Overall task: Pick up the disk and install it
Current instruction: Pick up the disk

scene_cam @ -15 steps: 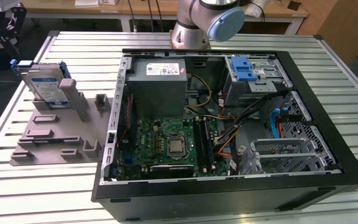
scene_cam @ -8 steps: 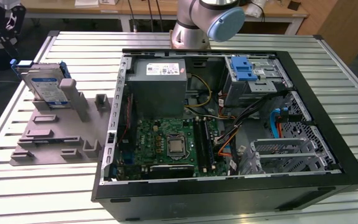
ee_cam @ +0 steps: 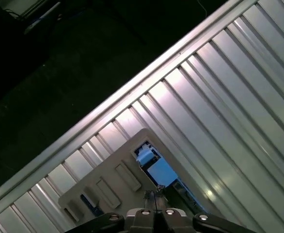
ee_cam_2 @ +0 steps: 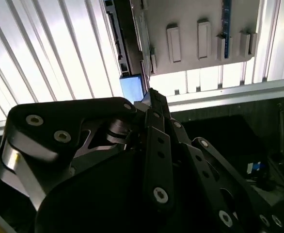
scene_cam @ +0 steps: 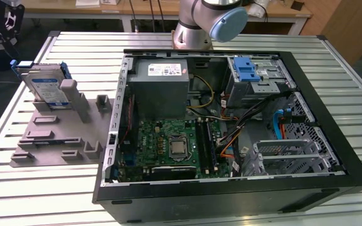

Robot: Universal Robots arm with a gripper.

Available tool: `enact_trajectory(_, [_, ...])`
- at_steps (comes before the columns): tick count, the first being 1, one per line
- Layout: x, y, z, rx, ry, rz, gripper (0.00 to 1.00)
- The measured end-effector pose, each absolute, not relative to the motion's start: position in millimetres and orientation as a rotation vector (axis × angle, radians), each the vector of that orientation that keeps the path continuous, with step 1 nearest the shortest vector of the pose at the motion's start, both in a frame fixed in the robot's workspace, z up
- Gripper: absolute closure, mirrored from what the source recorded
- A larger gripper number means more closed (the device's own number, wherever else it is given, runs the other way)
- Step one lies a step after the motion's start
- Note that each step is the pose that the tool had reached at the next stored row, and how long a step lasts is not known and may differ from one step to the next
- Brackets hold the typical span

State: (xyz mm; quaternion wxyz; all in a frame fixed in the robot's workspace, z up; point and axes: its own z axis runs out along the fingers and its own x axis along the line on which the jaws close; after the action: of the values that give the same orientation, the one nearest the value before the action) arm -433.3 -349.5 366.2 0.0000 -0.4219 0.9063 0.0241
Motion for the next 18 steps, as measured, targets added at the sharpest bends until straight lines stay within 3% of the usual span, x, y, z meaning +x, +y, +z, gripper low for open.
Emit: enact_trajectory(18, [-433.3, -349.5, 366.0, -1.76, 2.61, 0.075, 0.89])
